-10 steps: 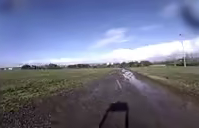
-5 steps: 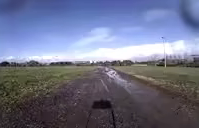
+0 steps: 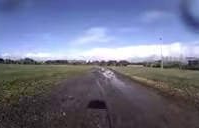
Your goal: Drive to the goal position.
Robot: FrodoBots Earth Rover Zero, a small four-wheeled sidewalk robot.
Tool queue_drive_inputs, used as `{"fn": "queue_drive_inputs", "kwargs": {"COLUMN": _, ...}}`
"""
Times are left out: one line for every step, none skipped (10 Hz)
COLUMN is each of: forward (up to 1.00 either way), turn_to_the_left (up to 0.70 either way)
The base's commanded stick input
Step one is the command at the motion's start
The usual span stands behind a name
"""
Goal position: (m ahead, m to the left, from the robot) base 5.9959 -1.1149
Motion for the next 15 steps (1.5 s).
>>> {"fn": "queue_drive_inputs", "kwargs": {"forward": 0.7, "turn_to_the_left": 0.0}}
{"fn": "queue_drive_inputs", "kwargs": {"forward": 0.7, "turn_to_the_left": 0.0}}
{"fn": "queue_drive_inputs", "kwargs": {"forward": 0.7, "turn_to_the_left": 0.0}}
{"fn": "queue_drive_inputs", "kwargs": {"forward": 0.7, "turn_to_the_left": 0.01}}
{"fn": "queue_drive_inputs", "kwargs": {"forward": 0.7, "turn_to_the_left": 0.02}}
{"fn": "queue_drive_inputs", "kwargs": {"forward": 0.7, "turn_to_the_left": 0.35}}
{"fn": "queue_drive_inputs", "kwargs": {"forward": 0.7, "turn_to_the_left": 0.35}}
{"fn": "queue_drive_inputs", "kwargs": {"forward": 0.7, "turn_to_the_left": 0.28}}
{"fn": "queue_drive_inputs", "kwargs": {"forward": 0.7, "turn_to_the_left": 0.13}}
{"fn": "queue_drive_inputs", "kwargs": {"forward": 0.7, "turn_to_the_left": 0.0}}
{"fn": "queue_drive_inputs", "kwargs": {"forward": 0.7, "turn_to_the_left": 0.0}}
{"fn": "queue_drive_inputs", "kwargs": {"forward": 0.7, "turn_to_the_left": 0.0}}
{"fn": "queue_drive_inputs", "kwargs": {"forward": 0.7, "turn_to_the_left": 0.0}}
{"fn": "queue_drive_inputs", "kwargs": {"forward": 0.7, "turn_to_the_left": 0.0}}
{"fn": "queue_drive_inputs", "kwargs": {"forward": 0.7, "turn_to_the_left": 0.01}}
